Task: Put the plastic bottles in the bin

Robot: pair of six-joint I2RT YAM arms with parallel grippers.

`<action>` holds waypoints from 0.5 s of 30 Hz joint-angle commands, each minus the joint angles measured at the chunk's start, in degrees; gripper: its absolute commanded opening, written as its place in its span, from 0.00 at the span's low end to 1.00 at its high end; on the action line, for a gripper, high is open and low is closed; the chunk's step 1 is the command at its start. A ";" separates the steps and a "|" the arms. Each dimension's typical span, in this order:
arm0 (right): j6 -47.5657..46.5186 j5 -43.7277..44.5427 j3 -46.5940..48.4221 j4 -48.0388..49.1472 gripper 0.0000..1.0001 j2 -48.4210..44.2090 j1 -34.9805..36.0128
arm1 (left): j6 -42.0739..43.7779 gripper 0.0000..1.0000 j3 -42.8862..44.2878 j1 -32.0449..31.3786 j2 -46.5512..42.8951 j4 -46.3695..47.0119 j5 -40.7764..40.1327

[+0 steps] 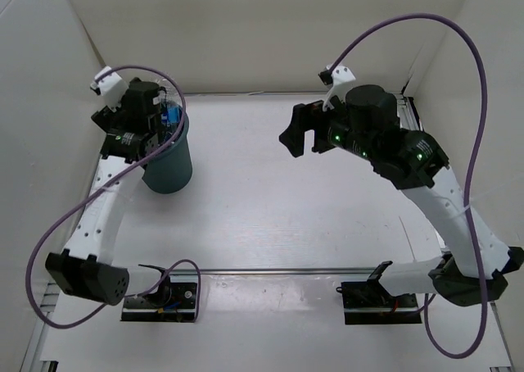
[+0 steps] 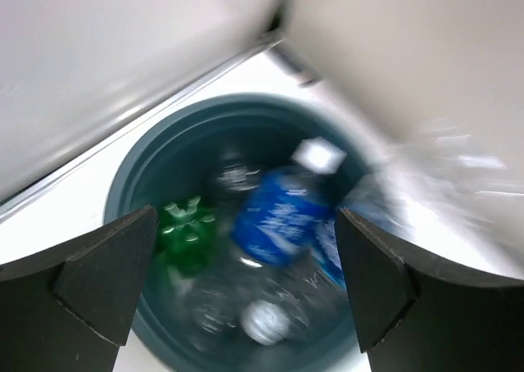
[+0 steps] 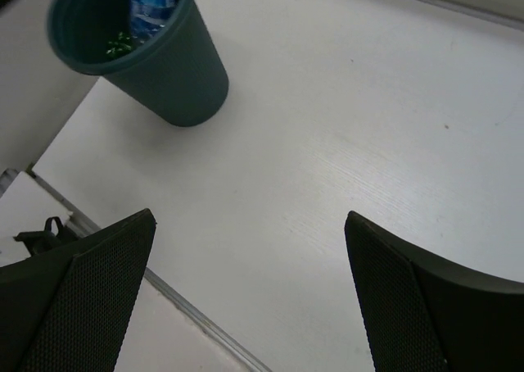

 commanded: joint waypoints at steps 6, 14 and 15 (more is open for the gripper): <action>4.82 -16.89 9.35 -10.87 1.00 11.08 -15.76 | 2.12 1.00 10.63 -2.34 -14.71 -11.84 9.47; 5.35 -24.73 2.40 -5.16 1.00 7.74 -19.55 | 0.27 1.00 -15.09 -2.34 -37.20 -15.20 7.72; 6.13 -24.73 1.71 -5.16 1.00 7.74 -20.08 | 0.27 1.00 -16.96 -2.34 -38.71 -15.89 7.19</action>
